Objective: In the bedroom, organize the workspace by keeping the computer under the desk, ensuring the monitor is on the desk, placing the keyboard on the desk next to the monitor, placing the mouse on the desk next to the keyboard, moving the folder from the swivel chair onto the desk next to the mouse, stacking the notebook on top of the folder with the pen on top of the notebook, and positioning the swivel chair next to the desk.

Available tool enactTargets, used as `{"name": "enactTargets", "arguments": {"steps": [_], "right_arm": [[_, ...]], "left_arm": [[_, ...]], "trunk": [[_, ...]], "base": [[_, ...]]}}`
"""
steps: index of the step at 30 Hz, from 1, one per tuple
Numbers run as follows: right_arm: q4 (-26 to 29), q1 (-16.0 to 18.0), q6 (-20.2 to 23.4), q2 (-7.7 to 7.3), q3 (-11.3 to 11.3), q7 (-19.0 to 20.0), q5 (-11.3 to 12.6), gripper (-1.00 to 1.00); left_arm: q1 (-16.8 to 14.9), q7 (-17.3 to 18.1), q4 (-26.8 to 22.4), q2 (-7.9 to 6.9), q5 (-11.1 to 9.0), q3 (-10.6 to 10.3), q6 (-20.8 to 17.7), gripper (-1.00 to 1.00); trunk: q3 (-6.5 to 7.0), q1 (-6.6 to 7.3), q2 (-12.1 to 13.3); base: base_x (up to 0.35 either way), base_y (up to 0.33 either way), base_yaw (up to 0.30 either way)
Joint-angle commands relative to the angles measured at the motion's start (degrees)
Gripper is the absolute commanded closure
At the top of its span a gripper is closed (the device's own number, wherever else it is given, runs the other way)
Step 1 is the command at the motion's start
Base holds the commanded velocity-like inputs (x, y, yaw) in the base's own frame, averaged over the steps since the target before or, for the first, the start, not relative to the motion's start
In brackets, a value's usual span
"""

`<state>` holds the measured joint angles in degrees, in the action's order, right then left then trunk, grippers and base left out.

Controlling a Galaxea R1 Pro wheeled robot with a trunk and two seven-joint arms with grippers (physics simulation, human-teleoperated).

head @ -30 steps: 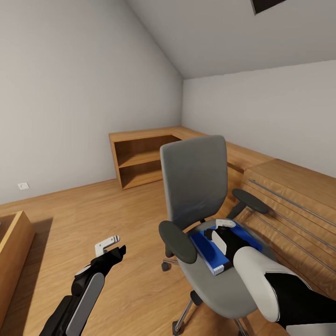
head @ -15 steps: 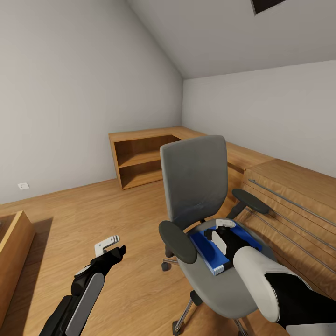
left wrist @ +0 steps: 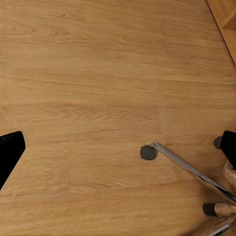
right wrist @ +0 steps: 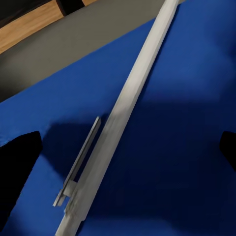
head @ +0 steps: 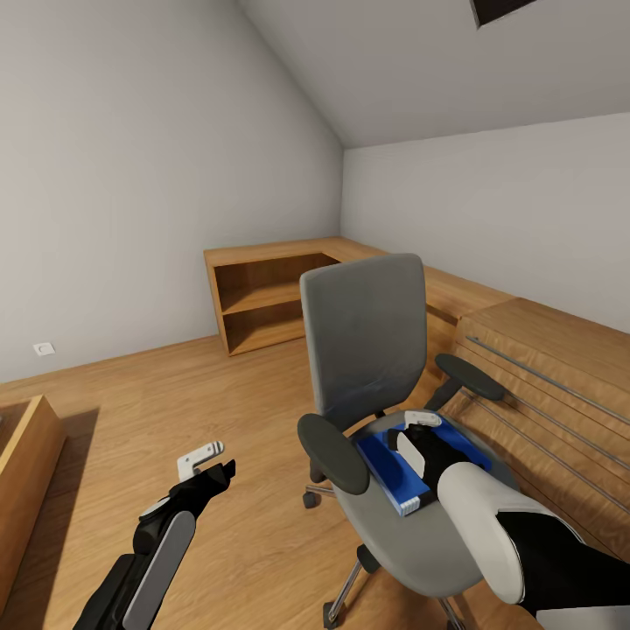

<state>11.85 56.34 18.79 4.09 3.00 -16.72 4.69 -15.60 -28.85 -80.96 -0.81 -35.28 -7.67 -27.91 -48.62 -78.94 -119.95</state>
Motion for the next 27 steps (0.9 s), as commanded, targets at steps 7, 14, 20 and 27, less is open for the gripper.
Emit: {"name": "enactTargets", "arguments": {"steps": [7, 14, 20, 27], "right_arm": [[0.1, 0.0, 0.1, 0.04, 0.4, -0.2, 0.7, 1.00], [0.1, 0.0, 0.2, 0.04, 0.4, -0.2, 0.8, 1.00], [0.2, 0.0, 0.3, 0.04, 0.4, -0.2, 0.8, 1.00], [0.3, 0.0, 1.0, 0.06, 0.4, -0.2, 0.9, 1.00]], "left_arm": [[0.0, -0.6, -0.1, -0.06, -0.6, -0.1, 0.0, -1.00], [0.0, -0.6, 0.0, -0.08, -0.6, -0.1, 0.0, -1.00], [0.0, -0.6, 0.0, -0.08, -0.6, 0.2, 0.0, -1.00], [0.0, -0.6, 0.0, -0.07, -0.6, 0.3, 0.0, -1.00]], "trunk": [[-0.06, 0.01, 0.0], [-0.06, 0.01, 0.0], [-0.06, 0.01, 0.0], [-0.06, 0.01, 0.0]], "base": [[0.000, 0.000, 0.000], [0.000, 0.000, 0.000], [0.000, 0.000, 0.000], [0.000, 0.000, 0.000]]}}
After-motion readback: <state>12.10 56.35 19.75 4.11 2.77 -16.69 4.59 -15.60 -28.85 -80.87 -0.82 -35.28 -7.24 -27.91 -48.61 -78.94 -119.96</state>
